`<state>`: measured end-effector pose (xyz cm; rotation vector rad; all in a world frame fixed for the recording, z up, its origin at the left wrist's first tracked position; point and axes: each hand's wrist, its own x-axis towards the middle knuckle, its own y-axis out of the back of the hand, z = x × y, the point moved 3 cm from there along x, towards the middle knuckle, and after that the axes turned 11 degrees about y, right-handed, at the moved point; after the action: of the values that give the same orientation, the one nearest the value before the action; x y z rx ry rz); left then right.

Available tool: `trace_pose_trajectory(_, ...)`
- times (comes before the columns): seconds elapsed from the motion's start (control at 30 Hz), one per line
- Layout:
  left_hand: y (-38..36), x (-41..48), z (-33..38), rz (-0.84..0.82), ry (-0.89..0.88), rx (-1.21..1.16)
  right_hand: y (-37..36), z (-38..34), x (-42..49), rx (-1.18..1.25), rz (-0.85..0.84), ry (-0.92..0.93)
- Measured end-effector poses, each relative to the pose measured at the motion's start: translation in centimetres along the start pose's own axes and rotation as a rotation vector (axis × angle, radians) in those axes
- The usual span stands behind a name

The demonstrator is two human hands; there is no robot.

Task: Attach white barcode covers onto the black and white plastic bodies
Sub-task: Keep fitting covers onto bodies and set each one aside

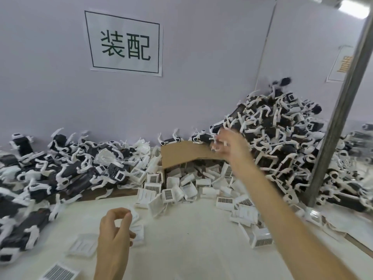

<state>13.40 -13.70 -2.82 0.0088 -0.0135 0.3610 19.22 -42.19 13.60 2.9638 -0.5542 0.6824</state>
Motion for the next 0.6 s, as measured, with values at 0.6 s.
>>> trace_pose_trajectory(0.6, 3.7, 0.1, 2.6, 0.323, -0.332, 0.695, -7.3, 13.8, -15.4, -0.906, -0.808, 0.265)
